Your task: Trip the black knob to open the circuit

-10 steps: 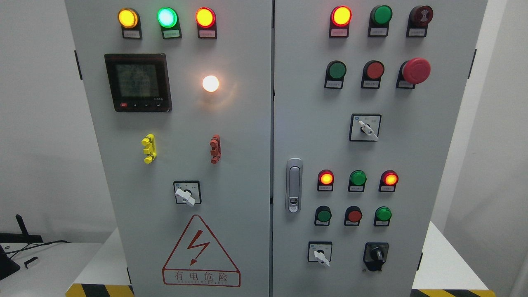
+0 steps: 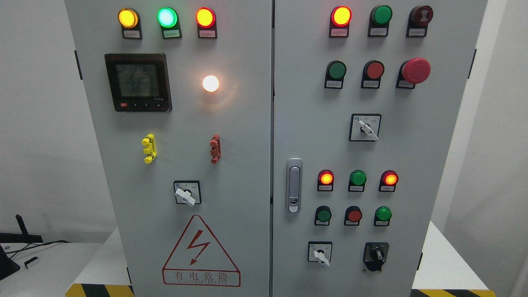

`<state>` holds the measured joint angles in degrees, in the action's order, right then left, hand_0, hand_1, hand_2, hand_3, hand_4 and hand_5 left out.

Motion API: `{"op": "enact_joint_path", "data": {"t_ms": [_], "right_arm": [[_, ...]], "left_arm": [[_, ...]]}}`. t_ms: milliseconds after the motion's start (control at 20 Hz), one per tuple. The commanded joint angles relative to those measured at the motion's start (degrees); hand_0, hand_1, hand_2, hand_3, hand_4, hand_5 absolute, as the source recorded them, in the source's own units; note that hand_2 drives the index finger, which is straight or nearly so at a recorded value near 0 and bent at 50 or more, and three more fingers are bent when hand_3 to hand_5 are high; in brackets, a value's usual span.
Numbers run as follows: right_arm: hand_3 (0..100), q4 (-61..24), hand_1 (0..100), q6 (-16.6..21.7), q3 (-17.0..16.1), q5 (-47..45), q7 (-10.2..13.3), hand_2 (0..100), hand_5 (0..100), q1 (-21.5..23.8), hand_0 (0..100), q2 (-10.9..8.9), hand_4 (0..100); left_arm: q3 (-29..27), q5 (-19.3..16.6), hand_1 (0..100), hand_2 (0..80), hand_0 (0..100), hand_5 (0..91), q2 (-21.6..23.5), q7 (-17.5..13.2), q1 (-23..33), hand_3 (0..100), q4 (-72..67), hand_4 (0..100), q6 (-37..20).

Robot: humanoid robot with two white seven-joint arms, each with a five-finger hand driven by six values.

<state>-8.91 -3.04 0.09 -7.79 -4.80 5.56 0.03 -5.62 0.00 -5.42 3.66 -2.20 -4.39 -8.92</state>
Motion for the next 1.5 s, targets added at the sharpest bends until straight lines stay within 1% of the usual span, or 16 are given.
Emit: {"op": "enact_joint_path", "data": {"t_ms": [0, 100, 351, 451, 501, 701, 752, 802, 852, 952, 1002, 1052, 1102, 1253, 1353, 1453], "right_arm": [[0, -0.49, 8, 0.49, -0.44, 0.06, -0.29, 0, 0, 0.24, 29, 0.23, 0], [0, -2.85, 9, 0.75, -0.53, 0.06, -0.21, 0, 0, 0.68, 29, 0.58, 0], [0, -14.97, 11, 1.62, -0.44, 0.06, 0.23, 0, 0, 6.47, 29, 0.41, 0], [0, -18.59, 15, 4.08, -0.53, 0.06, 0.85, 0, 0, 8.24, 28, 0.50, 1], [0, -19.30, 16, 5.83, -0.44, 0.06, 0.85, 0, 0, 8.50, 28, 0.59, 3], [0, -19.39, 23, 13.91, 1.05, 0.32, 1.02, 0, 2, 9.21, 29, 0.67, 4], [1, -19.48, 24, 16.02, 1.23, 0.41, 1.20, 0, 5, 9.64, 29, 0.67, 8], [11, -20.61, 25, 18.13, 1.49, 0.41, 1.98, 0, 10, 10.43, 30, 0.59, 15], [21, -22.80, 26, 19.37, 1.75, 0.41, 3.12, 0, 14, 11.57, 31, 0.41, 22], [32, -29.20, 29, 20.35, 1.76, 0.41, 3.92, 0, 21, 15.08, 32, -0.20, 29], [36, -32.54, 33, 20.87, 1.67, 0.50, 4.10, 1, 26, 16.84, 33, -0.38, 30], [38, -35.18, 34, 21.75, 1.58, 0.50, 4.10, 3, 29, 18.16, 34, -0.47, 32], [40, -37.39, 36, 23.41, 1.06, 0.50, 4.01, 8, 36, 19.30, 36, -0.56, 35], [48, -41.62, 39, 30.00, 0.79, 0.41, 3.75, 17, 50, 21.60, 39, -0.91, 44], [54, -42.07, 41, 35.09, 0.70, 0.23, 3.49, 22, 56, 21.95, 40, -1.96, 49], [56, -43.64, 42, 40.80, 0.70, 0.32, 3.49, 26, 58, 23.09, 41, -2.05, 52]], "left_arm": [[0.00, 0.26, 39, 0.0, 12, 0.0, 0.05, 0.03, 0.00, 0, 0.00, 0, -0.04], [0.00, 0.26, 39, 0.0, 12, 0.0, 0.05, 0.03, 0.00, 0, 0.00, 0, -0.04], [0.00, 0.26, 39, 0.0, 12, 0.0, -0.03, 0.03, 0.00, 0, 0.00, 0, -0.04], [0.00, 0.26, 39, 0.0, 12, 0.0, -0.03, 0.03, 0.00, 0, 0.00, 0, -0.04], [0.00, 0.26, 39, 0.0, 12, 0.0, -0.03, 0.03, 0.00, 0, 0.00, 0, -0.04], [0.00, 0.26, 39, 0.0, 12, 0.0, -0.03, 0.03, 0.00, 0, 0.00, 0, -0.04], [0.00, 0.26, 39, 0.0, 12, 0.0, -0.03, 0.03, 0.00, 0, 0.00, 0, -0.04], [0.00, 0.26, 39, 0.0, 12, 0.0, -0.03, 0.03, 0.00, 0, 0.00, 0, -0.04], [0.00, 0.26, 39, 0.0, 12, 0.0, -0.03, 0.03, 0.00, 0, 0.00, 0, -0.04], [0.00, 0.26, 39, 0.0, 12, 0.0, -0.03, 0.03, 0.00, 0, 0.00, 0, -0.04], [0.00, 0.26, 39, 0.0, 12, 0.0, 0.05, 0.03, 0.00, 0, 0.00, 0, -0.04], [0.00, 0.26, 39, 0.0, 12, 0.0, -0.03, 0.03, 0.00, 0, 0.00, 0, -0.04], [0.00, 0.26, 39, 0.0, 12, 0.0, 0.05, 0.03, 0.00, 0, 0.00, 0, -0.04], [0.00, 0.26, 39, 0.0, 12, 0.0, -0.03, 0.03, 0.00, 0, 0.09, 0, -0.04], [0.00, 0.26, 39, 0.0, 12, 0.0, 0.05, 0.03, 0.00, 0, 0.00, 0, -0.04], [0.00, 0.26, 39, 0.0, 12, 0.0, 0.05, 0.03, 0.00, 0, 0.00, 0, -0.04]]}}
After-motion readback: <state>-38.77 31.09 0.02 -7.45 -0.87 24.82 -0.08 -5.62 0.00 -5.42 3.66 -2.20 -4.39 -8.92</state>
